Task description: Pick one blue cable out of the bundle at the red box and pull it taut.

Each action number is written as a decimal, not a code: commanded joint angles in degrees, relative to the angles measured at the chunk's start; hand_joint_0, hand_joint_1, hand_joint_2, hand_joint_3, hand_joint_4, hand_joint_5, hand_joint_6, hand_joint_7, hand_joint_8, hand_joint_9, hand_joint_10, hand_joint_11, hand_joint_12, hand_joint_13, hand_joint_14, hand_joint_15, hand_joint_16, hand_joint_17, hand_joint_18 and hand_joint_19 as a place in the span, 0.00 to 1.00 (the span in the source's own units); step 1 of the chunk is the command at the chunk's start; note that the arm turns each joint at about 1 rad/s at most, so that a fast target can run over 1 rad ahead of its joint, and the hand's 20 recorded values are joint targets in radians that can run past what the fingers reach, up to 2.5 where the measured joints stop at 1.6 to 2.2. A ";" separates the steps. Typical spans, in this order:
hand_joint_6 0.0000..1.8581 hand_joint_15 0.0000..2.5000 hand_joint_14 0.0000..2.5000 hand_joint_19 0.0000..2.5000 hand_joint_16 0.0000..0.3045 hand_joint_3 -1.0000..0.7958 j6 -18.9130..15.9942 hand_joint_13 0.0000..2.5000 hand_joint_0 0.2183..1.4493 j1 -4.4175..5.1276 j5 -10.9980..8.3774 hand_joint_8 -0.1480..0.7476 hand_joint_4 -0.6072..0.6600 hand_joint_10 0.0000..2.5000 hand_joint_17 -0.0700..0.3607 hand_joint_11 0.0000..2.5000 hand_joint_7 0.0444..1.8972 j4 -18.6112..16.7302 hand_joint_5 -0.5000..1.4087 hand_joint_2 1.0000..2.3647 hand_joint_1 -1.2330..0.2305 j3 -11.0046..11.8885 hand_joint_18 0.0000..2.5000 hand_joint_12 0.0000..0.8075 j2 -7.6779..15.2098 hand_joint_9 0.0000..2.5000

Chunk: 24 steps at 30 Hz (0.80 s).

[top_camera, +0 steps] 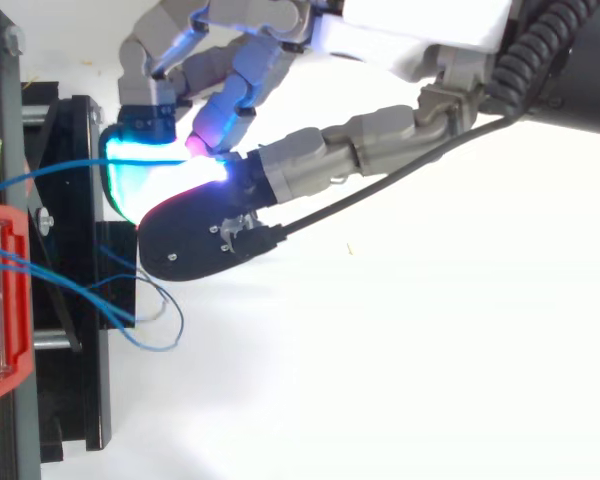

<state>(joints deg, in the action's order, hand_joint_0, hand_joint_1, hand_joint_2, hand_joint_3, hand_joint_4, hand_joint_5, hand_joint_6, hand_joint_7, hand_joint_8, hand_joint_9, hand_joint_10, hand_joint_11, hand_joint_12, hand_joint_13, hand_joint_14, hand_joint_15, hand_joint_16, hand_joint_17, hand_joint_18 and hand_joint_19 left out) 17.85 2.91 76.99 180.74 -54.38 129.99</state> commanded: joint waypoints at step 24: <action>0.49 0.15 0.01 0.09 0.16 0.36 4.74 0.23 0.38 -0.97 0.26 0.47 0.50 0.01 0.42 0.58 0.47 0.40 0.15 0.01 0.31 0.41 0.20 0.47 0.00 0.44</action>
<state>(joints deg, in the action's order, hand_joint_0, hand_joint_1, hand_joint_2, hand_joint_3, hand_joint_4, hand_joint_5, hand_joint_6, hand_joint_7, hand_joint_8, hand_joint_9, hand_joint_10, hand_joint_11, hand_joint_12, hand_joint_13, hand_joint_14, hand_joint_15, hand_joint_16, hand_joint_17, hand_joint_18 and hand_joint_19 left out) 22.47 1.94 77.26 181.23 -53.92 129.99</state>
